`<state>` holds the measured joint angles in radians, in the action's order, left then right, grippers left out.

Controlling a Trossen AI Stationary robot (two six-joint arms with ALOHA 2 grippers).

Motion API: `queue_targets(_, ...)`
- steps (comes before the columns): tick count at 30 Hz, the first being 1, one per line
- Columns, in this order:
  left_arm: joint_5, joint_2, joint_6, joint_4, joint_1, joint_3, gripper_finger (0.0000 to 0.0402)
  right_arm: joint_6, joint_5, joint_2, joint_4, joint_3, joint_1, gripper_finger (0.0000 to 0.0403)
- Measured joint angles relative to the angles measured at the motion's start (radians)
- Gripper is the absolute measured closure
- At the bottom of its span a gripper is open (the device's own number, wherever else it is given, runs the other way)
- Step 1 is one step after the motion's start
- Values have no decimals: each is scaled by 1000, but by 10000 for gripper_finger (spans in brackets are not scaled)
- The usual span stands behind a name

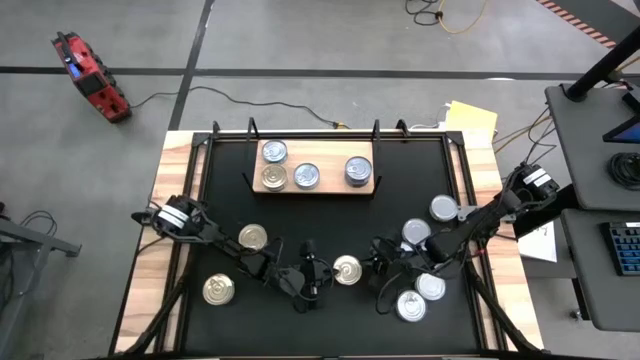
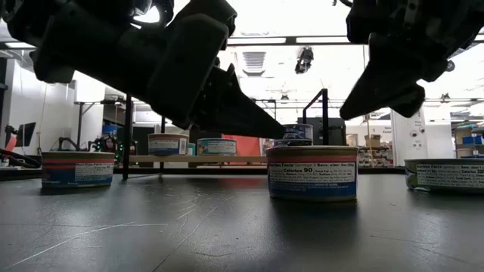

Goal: Stack canned seafood by type on shelf
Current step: Stack the blue tuna can on top of the other blue tuna can on the shelf

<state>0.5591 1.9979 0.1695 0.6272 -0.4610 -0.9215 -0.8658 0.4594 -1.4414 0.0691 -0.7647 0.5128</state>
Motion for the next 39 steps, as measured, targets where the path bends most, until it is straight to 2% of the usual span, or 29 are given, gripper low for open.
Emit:
queue_targets(6,0,0,-3,-22,0,0,401,-38,-65,0,67,0,-17,390)
queue_targets(16,0,0,-3,-25,0,0,401,-24,-153,0,62,1,-57,389)
queue_targets(19,0,5,-3,-25,0,0,401,-10,-154,0,48,1,-67,377)
queue_targets(23,2,24,-3,-16,0,-1,401,-1,-153,0,46,1,-69,332)
queue_targets(32,10,39,-3,-8,0,-3,401,-9,-154,0,39,3,-69,194)
queue_targets(39,10,39,-3,-15,-1,-3,401,-29,-154,0,20,4,-69,125)
